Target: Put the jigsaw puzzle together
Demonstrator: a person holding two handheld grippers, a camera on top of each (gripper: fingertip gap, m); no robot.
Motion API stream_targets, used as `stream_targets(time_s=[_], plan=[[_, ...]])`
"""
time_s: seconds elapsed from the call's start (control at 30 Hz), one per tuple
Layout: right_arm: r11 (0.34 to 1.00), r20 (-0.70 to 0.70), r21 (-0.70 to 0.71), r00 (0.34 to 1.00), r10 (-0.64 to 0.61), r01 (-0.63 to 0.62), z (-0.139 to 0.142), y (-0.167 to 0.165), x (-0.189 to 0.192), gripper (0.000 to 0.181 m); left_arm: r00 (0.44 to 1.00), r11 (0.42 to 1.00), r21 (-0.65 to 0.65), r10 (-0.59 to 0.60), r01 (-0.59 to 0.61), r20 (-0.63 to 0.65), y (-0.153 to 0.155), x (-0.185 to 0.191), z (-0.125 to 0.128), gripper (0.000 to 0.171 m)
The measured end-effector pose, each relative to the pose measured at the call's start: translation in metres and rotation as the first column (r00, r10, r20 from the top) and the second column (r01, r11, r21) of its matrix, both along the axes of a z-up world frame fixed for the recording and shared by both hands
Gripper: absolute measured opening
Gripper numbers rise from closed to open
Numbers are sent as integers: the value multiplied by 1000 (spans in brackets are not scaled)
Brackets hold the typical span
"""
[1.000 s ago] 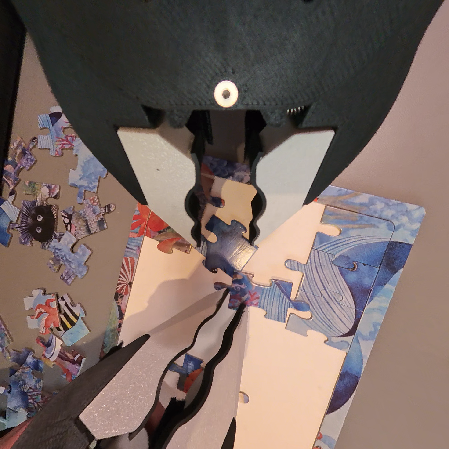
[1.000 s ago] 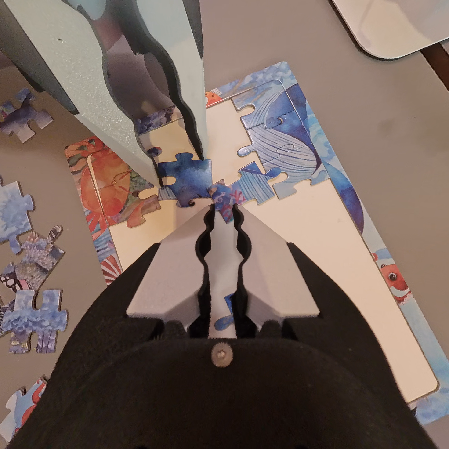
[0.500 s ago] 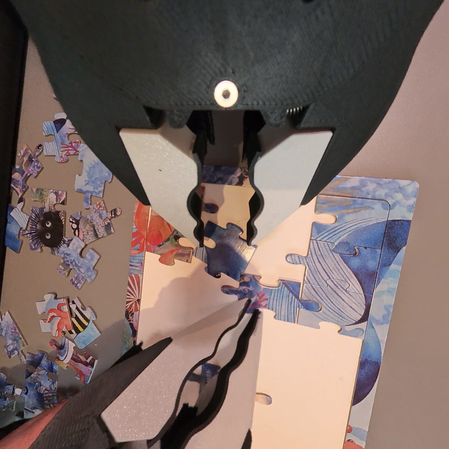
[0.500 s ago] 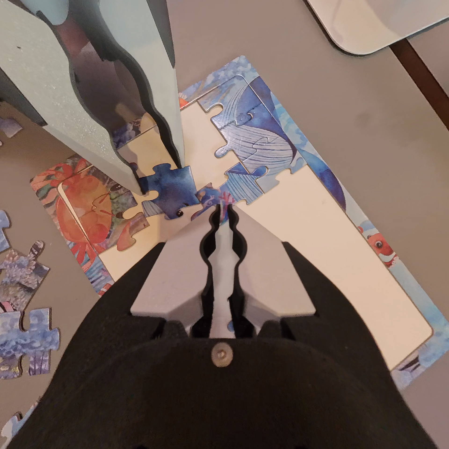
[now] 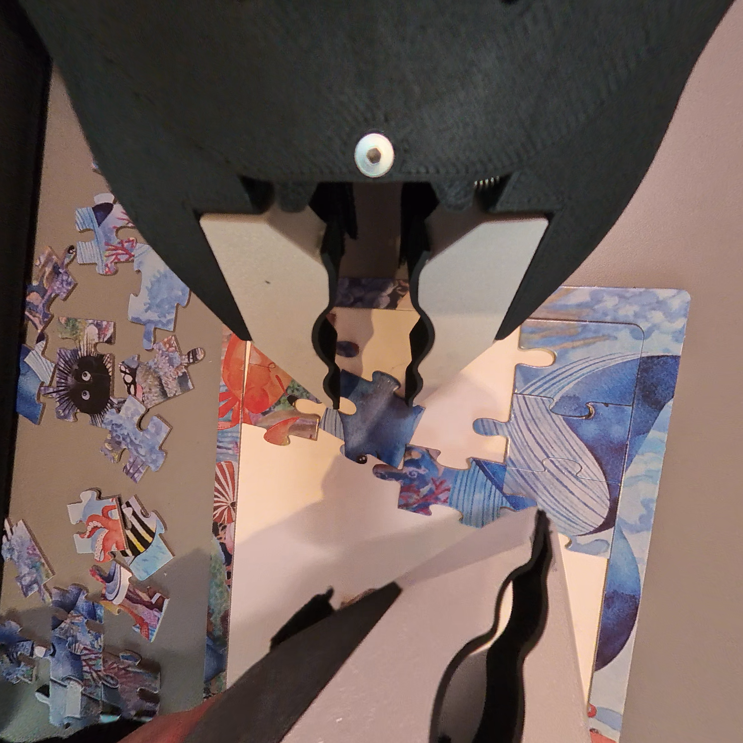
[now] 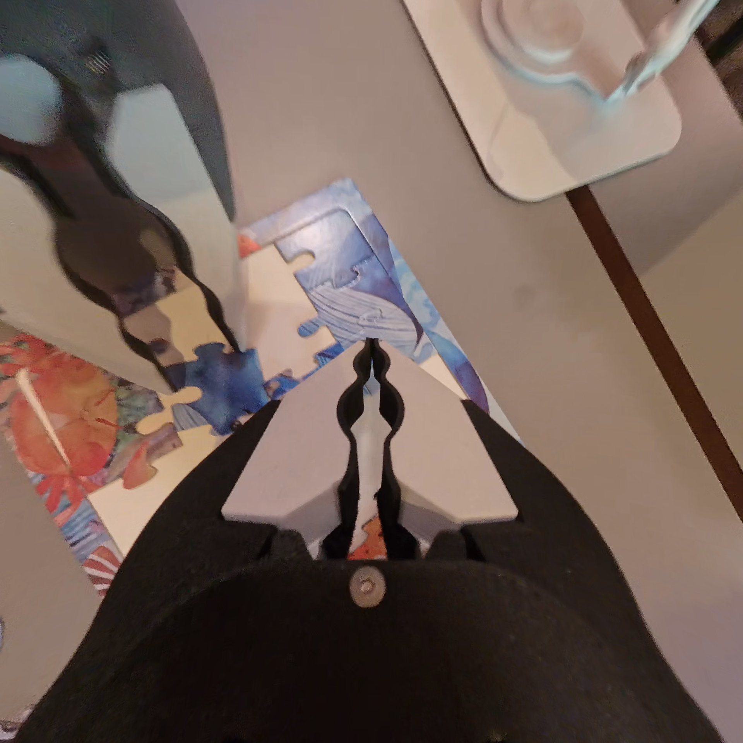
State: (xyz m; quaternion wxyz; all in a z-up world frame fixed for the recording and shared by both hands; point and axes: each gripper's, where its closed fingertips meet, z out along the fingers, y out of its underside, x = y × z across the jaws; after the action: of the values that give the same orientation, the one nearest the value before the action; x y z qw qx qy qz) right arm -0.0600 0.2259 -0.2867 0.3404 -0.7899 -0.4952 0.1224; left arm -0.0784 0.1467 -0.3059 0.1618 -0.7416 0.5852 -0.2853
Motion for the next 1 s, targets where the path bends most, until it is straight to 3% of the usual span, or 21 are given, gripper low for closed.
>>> stream_targets(time_s=[0.17,0.33,0.53,0.67,1.0], plan=[[999,124,-11,991,49,-48,-22,-4,2,0,1000,1000,-3,-12,12,-7,-3,-1,0,30],[997,152,-31,985,76,-72,-23,-7,5,0,1000,1000,-18,-26,26,-11,-7,-2,0,29],[998,77,-4,995,60,-60,3,-6,8,0,1000,1000,-5,-17,16,-27,-3,-8,0,31],[995,138,-61,987,81,-73,-22,-13,15,0,999,1000,-10,-20,20,-30,-4,-9,0,31],[998,82,-29,995,61,-59,2,-17,24,0,999,1000,-5,-8,8,-50,-2,-23,7,34]])
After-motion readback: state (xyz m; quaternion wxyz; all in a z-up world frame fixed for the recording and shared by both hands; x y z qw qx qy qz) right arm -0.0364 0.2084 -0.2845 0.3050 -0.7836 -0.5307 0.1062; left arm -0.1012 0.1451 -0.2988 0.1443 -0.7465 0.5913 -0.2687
